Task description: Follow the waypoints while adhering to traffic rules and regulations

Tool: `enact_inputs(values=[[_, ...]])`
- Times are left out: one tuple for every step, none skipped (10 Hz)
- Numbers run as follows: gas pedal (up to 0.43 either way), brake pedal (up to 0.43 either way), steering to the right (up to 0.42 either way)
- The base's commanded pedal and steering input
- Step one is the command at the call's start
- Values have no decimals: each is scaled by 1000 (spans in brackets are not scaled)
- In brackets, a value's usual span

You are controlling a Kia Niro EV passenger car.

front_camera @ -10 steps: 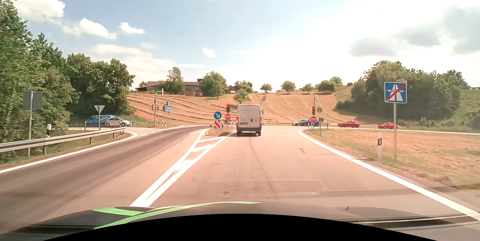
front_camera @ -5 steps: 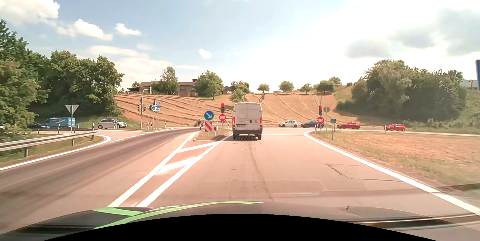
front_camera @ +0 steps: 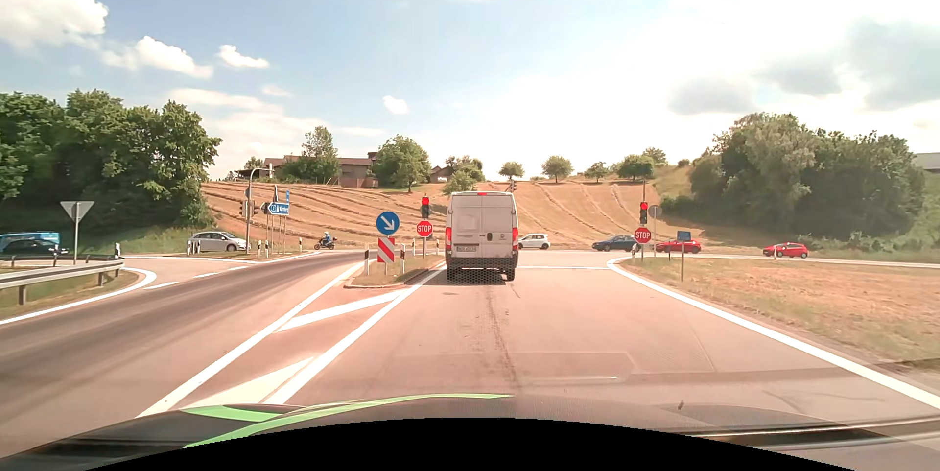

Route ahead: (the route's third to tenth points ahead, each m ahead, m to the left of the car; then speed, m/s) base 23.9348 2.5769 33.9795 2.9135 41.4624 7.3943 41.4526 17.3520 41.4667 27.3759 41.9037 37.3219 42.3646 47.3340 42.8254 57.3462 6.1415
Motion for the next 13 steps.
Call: enact_inputs(values=[[0, 287, 25], [0, 293, 24], [0, 299, 24], [0, 305, 23], [0, 317, 17], [0, 311, 11], [0, 317, 10], [0, 317, 11], [0, 317, 12], [0, 317, 14], [0, 323, 15], [0, 329, 17], [0, 341, 18]])
